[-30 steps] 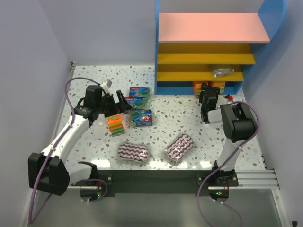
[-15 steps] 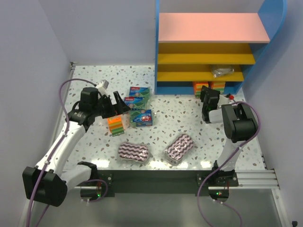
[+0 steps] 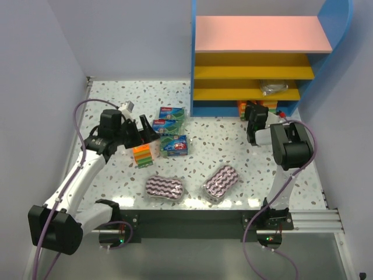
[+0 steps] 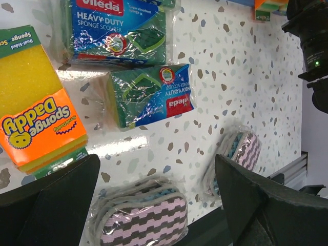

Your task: Place and organize the cleaning sponges onto the shelf

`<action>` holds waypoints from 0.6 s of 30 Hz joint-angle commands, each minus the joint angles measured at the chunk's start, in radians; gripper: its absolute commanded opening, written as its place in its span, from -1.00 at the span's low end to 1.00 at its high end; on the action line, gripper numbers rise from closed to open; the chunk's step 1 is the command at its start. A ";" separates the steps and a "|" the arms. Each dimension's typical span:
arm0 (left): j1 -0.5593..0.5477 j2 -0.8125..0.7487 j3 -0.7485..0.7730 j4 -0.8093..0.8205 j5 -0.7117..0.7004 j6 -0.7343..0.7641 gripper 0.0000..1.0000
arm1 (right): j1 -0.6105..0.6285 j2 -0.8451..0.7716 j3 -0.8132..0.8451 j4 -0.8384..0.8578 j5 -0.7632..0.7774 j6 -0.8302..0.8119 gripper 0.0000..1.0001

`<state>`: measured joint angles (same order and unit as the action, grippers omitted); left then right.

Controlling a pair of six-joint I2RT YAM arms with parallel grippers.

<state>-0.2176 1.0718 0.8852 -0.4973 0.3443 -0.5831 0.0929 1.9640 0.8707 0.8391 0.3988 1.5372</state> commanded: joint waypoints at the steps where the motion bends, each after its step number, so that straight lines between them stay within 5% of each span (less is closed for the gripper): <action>1: -0.005 0.013 0.011 0.014 -0.007 0.011 1.00 | -0.004 0.036 0.065 -0.017 0.000 0.015 -1.00; 9: -0.005 0.034 0.018 0.014 -0.011 0.012 1.00 | -0.005 0.114 0.154 -0.014 -0.012 0.031 -1.00; 18: -0.005 0.059 0.038 0.020 -0.004 0.026 1.00 | -0.013 0.085 0.056 0.239 -0.038 0.023 -1.00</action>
<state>-0.2176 1.1255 0.8860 -0.4961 0.3374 -0.5819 0.0895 2.0750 0.9676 0.9367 0.3721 1.5631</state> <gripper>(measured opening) 0.997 0.009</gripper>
